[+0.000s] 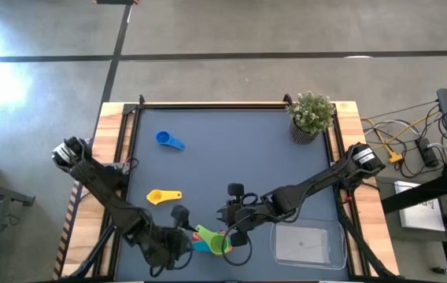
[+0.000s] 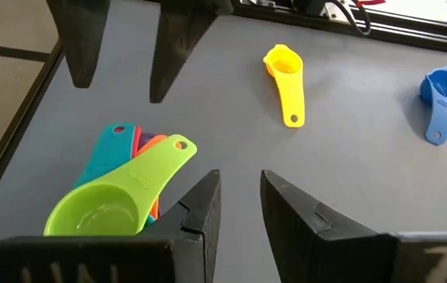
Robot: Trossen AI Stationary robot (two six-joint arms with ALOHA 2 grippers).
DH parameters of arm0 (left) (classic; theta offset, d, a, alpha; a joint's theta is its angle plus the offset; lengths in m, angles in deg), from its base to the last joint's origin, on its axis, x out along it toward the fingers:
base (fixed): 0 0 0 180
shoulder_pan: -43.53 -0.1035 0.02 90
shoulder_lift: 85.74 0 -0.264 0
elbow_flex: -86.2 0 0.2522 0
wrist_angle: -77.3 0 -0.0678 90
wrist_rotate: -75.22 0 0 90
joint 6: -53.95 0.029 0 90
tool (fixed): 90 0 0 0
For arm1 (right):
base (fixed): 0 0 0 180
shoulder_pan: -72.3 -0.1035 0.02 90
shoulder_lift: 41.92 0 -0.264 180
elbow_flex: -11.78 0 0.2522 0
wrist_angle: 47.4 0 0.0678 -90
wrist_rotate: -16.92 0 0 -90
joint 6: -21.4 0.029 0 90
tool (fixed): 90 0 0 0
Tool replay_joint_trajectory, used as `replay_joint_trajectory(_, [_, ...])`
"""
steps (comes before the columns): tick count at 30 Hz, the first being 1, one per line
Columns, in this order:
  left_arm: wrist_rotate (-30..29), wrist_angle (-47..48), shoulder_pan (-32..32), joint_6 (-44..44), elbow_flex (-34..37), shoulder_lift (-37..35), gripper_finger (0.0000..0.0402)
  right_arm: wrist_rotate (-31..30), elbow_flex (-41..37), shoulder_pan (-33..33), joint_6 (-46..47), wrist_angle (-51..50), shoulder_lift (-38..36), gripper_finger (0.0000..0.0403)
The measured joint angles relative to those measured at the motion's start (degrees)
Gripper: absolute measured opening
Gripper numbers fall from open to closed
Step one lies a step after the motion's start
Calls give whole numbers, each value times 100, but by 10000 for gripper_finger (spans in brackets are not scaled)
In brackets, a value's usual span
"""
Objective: Nest measuring cups in basket
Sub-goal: Stack the light green measuring cup on top of the light blue measuring cup
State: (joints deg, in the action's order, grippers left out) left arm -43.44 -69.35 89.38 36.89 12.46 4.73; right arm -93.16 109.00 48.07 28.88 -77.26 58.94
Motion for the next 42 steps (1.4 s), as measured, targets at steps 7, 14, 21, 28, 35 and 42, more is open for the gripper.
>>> replay_joint_trajectory(7, [1067,-561,-470,28,305,-71,278,10,0,-2,0,-25,4,82])
replay_joint_trajectory(14, [1597,-938,-906,322,463,-71,282,10,0,-2,0,-43,7,82])
replay_joint_trajectory(21, [2089,-874,-1374,498,618,-71,283,55,-4,-2,2,-77,7,82])
replay_joint_trajectory(28, [2738,-1133,-1709,354,968,-71,282,55,-11,-2,2,-95,7,82])
replay_joint_trajectory(35, [2791,-1158,-1719,283,1045,-67,282,54,-11,-2,1,-101,7,82])
replay_joint_trajectory(42, [2817,-1285,-1721,123,1145,-67,282,54,-11,-2,0,-101,7,82])
